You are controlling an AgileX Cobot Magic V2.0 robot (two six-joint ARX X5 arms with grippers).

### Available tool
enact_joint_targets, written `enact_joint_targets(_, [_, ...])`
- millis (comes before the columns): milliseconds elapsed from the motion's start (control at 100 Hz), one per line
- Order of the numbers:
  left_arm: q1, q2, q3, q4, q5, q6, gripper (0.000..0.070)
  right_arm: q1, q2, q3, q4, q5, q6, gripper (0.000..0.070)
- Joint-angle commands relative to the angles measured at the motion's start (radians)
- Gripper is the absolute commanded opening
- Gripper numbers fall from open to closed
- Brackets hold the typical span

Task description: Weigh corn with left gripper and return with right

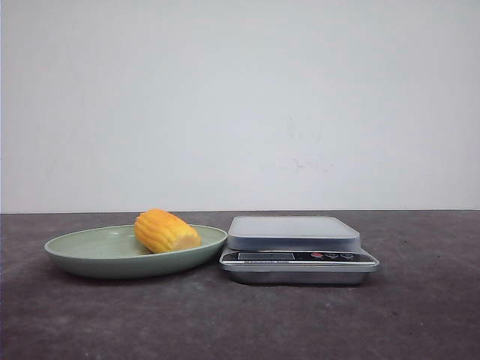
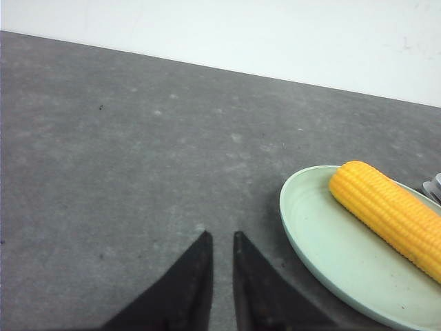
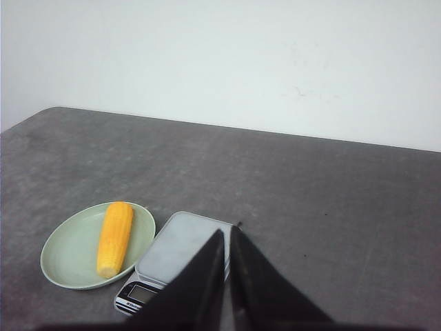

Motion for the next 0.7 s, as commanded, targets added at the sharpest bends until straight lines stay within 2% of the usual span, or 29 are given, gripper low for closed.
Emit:
enact_joint_targets(0, [-0.001,-0.001,-0.018,-0.005,0.004,0.013,0.0011,-0.046,-0.005,0.014,0.011,-0.026,-0.019,0.0007])
enact_joint_targets(130, [-0.001,-0.001,-0.018,-0.005,0.004,0.013,0.0011,-0.268,-0.023,-0.035,0.085,-0.223,-0.088,0.0007])
enact_joint_targets(260, [-0.001,-0.001,-0.018,-0.005,0.004,0.013,0.0011,-0.519,-0.115,-0.214,0.331,-0.452,-0.23,0.0007])
enact_joint_targets(330, [-0.001,-0.001,-0.018,-0.005,0.004,0.013,0.0011,-0.618,-0.183,-0.328,0.427,-0.527,-0.266,0.0006])
enact_joint_targets(410, [-0.001,-0.001,-0.018,-0.005,0.004,0.013,0.0011,-0.717,-0.273,-0.477,0.534,-0.566,-0.285,0.0007])
enact_joint_targets(490, [-0.001,-0.001,-0.018,-0.005,0.004,0.013,0.0011,-0.788,-0.36,-0.629,0.637,-0.57,-0.286,0.0007])
enact_joint_targets(690, [-0.001,-0.001,-0.018,-0.005,0.004,0.013,0.0011,-0.842,-0.435,-0.868,0.791,-0.571,-0.286,0.0006])
